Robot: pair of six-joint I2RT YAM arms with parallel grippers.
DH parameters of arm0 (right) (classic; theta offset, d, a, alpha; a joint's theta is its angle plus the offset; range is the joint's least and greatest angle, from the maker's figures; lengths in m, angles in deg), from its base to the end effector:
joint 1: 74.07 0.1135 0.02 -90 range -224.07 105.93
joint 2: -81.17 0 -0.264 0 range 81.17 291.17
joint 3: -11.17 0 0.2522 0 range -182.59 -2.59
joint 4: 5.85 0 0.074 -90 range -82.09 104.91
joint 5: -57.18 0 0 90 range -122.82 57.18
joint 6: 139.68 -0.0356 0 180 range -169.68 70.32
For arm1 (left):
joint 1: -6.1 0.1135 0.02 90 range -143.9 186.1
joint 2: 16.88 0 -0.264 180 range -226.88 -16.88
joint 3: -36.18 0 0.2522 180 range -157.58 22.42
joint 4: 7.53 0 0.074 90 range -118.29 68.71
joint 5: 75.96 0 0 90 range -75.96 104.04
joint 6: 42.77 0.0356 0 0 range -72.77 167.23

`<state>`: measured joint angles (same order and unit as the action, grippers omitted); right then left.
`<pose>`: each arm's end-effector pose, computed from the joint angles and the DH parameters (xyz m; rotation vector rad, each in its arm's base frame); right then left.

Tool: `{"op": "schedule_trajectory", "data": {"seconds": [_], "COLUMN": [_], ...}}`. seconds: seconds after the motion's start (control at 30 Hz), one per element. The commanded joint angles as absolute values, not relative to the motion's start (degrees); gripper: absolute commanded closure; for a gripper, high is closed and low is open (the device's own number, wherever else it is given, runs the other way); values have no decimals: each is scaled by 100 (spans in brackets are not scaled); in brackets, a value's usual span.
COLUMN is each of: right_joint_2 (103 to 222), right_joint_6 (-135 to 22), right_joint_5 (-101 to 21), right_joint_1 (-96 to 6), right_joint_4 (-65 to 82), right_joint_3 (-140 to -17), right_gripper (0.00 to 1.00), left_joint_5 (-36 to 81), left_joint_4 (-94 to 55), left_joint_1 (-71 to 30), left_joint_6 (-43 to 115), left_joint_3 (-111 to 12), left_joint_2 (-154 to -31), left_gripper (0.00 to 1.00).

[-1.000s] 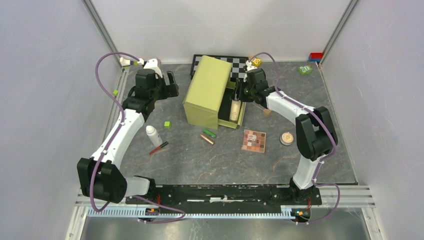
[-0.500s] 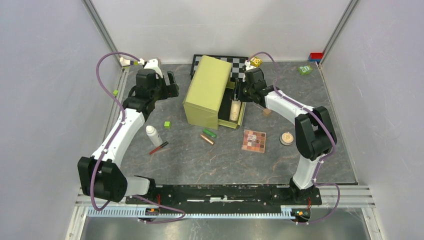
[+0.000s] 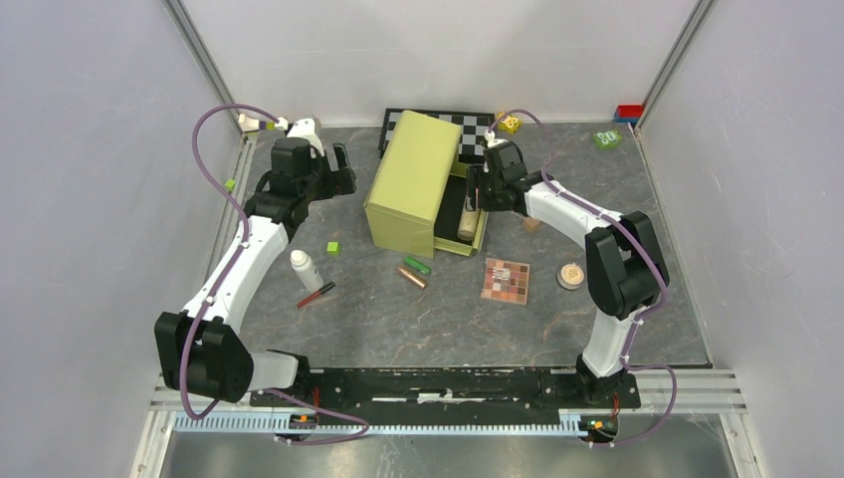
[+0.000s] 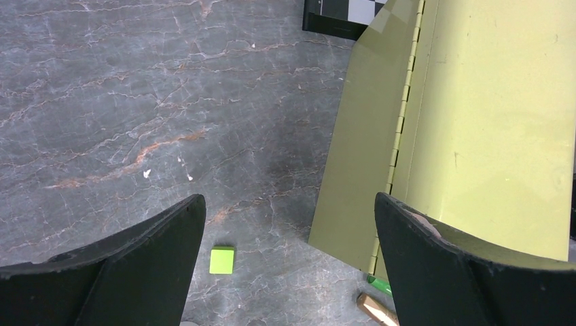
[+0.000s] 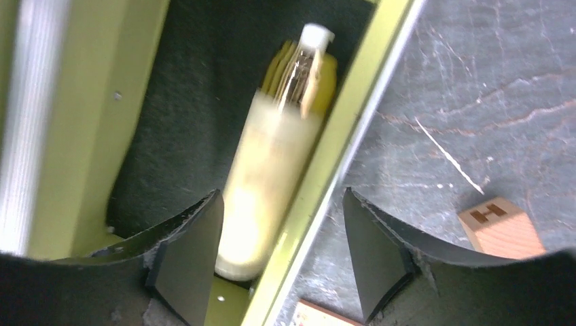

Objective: Organize the makeup
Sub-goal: Place the makeup in the drawer, then pick up the makeup from the center of the board.

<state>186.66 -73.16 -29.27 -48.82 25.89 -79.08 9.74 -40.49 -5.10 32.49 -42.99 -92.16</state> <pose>0.3705 0.1723 0.2215 -0.0078 2.4138 0.3243 0.2950 -0.0557 0.3327 -0.1103 2.0797 -0.1987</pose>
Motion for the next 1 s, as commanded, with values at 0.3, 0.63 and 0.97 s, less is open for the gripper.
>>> {"op": "schedule_trajectory", "data": {"seconds": [0.3,0.63,0.97], "right_joint_2": [18349,16867,16285], "right_joint_6": [-7037,-6803,-6694], "right_joint_5": [-2539,-3265,-2945], "right_joint_1": [-4911,-4388,-3786], "right_joint_4": [2928,844,412], "right_joint_3": [-7895,-6488,-6016], "right_gripper": [27,30,30], "left_joint_5": [1025,1055,-1688], "left_joint_4": [-3992,-3992,-5781], "left_joint_1": [-471,-455,-462], "left_joint_6": [3001,2983,2212], "left_joint_3": [-4526,-4548,-4871], "left_joint_2": [-9217,-9240,-9057], "left_gripper": [0,0,0]}}
